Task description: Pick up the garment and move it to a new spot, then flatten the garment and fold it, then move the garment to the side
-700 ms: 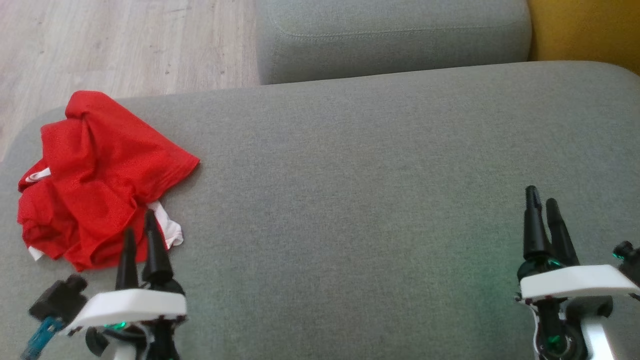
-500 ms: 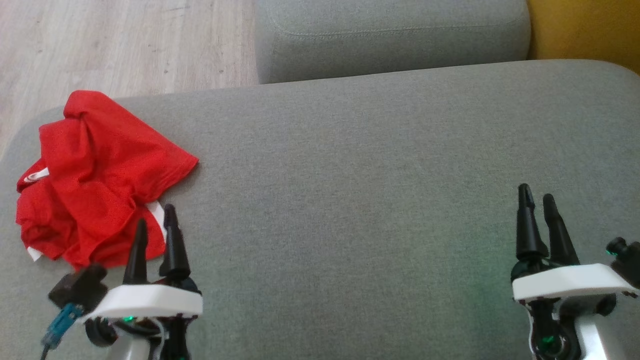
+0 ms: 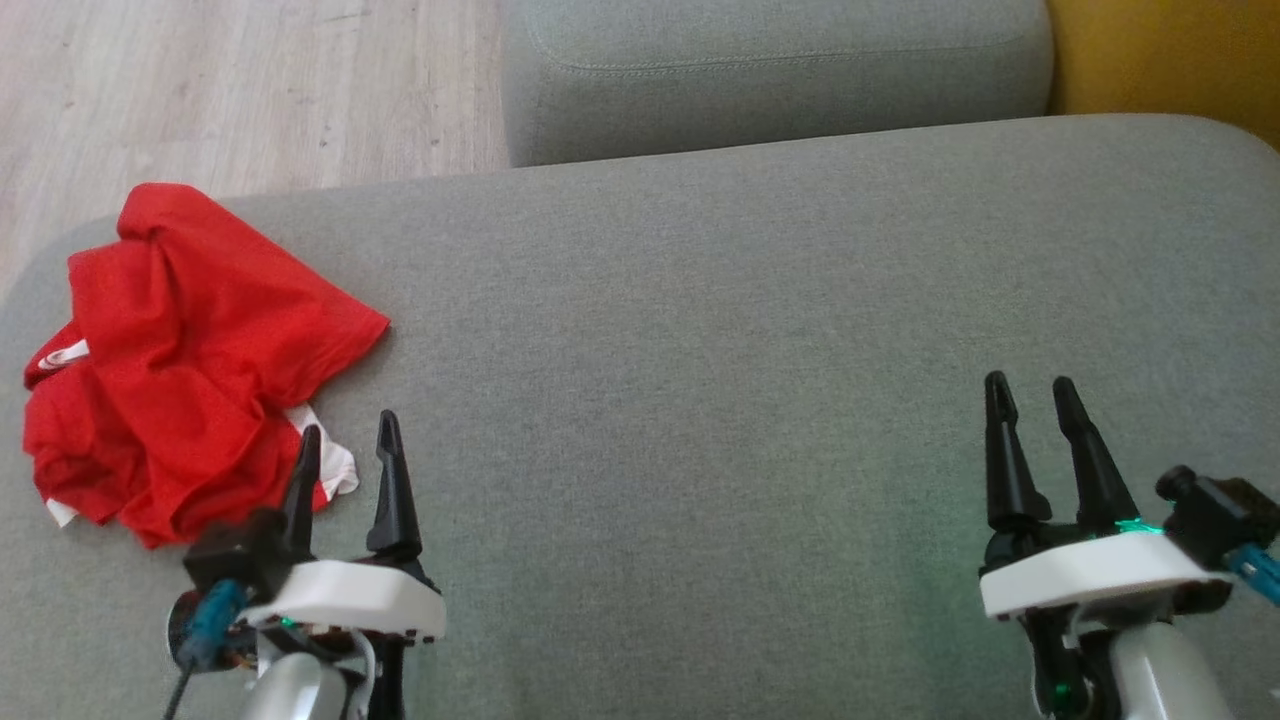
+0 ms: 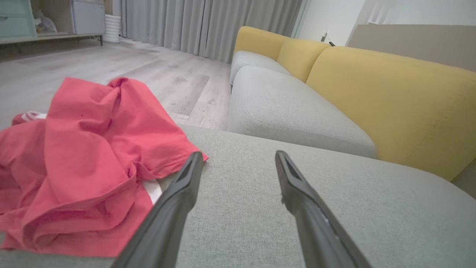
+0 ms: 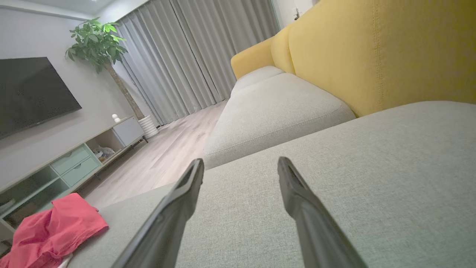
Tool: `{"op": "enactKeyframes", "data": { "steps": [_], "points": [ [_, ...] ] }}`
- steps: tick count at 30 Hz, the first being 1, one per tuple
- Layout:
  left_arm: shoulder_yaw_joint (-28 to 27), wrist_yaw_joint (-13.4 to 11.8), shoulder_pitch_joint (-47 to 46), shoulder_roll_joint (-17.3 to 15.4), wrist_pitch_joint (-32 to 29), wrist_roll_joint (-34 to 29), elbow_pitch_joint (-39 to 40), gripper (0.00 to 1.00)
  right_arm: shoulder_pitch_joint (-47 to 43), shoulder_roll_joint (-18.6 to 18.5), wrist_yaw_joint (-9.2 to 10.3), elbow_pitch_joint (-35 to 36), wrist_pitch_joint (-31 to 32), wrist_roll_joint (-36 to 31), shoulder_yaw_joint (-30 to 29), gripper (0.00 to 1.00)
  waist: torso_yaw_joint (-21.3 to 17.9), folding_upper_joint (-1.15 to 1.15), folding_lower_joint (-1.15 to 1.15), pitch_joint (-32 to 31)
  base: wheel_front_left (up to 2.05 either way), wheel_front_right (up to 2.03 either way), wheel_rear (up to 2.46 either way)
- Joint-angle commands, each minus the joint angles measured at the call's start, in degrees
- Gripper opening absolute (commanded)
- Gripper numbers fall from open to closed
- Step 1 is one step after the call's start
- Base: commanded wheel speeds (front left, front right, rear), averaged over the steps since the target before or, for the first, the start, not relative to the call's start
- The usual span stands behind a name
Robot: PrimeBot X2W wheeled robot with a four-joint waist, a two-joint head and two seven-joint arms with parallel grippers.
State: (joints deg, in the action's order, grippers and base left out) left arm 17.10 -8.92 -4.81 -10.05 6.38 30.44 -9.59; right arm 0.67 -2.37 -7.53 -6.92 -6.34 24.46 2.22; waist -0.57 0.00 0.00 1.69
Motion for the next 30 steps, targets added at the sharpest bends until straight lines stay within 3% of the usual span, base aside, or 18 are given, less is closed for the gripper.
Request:
{"op": "enactKeyframes", "data": {
  "steps": [1,26,30],
  "points": [
    [-0.08,-1.05,-3.22,-1.54,1.06,-2.14,1.72,1.00,3.00,-0.40,0.03,2.44,-1.14,-2.69,1.41,1.00,-0.11,0.00,0.00,0.04,0.00,0.00,0.00],
    [14.16,-8.54,-9.43,-7.44,5.31,-17.67,-0.71,1.00,3.03,-0.46,0.04,4.32,-5.36,-23.42,3.33,1.00,0.47,0.00,0.00,0.87,0.00,0.00,0.00],
    [13.37,-9.63,-9.02,-6.57,5.99,-16.42,0.70,1.00,2.80,-0.47,0.04,4.63,-6.04,-21.29,4.11,1.00,0.89,0.00,0.00,0.93,0.00,0.00,0.00]
  ]
}}
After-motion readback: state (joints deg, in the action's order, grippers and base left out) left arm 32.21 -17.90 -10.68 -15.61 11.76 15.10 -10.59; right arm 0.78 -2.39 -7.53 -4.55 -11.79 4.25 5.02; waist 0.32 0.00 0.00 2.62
